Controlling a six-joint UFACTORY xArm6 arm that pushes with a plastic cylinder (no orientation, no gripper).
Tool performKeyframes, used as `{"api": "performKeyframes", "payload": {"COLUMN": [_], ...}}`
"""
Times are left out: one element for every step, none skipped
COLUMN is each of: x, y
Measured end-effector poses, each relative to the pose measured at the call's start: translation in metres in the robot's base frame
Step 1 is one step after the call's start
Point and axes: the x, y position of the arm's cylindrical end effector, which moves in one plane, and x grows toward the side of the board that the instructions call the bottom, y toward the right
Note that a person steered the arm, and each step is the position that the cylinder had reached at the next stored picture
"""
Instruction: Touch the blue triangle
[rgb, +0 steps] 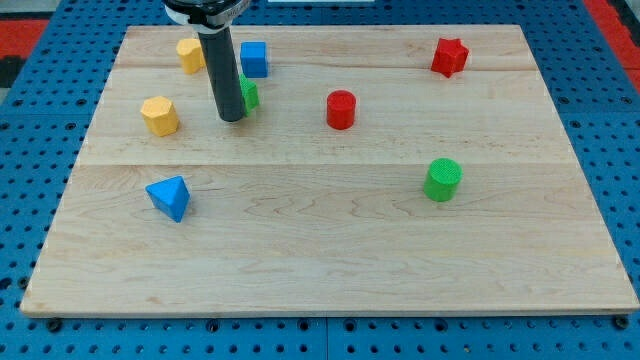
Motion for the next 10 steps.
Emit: {"api": "performKeyframes", "payload": {"x": [0.023,0.042,0.048,0.048,0.048,0.048,0.066,0.095,0.111,0.129], "y": [0.0,0.0,-0.002,-0.038,-0.075,-0.077,-0.079,-0.086,-0.089,-0.091]}}
